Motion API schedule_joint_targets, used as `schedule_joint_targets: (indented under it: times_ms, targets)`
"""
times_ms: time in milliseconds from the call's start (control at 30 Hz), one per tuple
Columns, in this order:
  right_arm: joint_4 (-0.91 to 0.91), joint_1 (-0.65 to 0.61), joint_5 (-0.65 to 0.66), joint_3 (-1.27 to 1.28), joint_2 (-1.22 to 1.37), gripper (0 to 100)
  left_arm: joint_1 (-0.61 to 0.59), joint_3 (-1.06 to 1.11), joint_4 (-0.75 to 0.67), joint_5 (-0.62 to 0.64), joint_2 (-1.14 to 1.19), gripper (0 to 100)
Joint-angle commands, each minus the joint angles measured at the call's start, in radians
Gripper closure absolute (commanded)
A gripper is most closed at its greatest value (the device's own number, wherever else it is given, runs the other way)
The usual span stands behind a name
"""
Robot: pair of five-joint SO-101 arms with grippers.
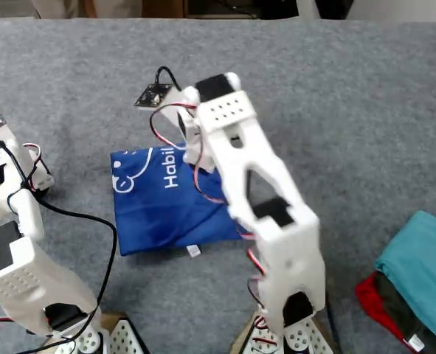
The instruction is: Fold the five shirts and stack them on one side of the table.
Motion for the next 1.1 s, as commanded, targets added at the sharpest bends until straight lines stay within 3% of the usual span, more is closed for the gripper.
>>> schedule_joint_targets:
  times_ms: [0,167,400,600,1067]
  targets:
    - [0.032,-0.042,-0.014,-0.243,0.150,99.3,0.008,-0.003,-0.012,0.003,-0.036,98]
    - [0.032,-0.073,-0.014,-0.285,0.232,99.3,0.008,-0.003,-0.012,0.003,-0.036,98]
    - [0.032,-0.045,-0.014,-0.130,0.220,99.3,0.008,-0.003,-0.012,0.003,-0.036,98]
    - [0.032,-0.001,-0.008,0.122,0.114,99.3,0.008,-0.003,-0.014,0.003,-0.036,98]
    - [0.028,0.035,-0.006,0.435,-0.185,99.3,0.008,-0.003,-0.014,0.003,-0.036,98]
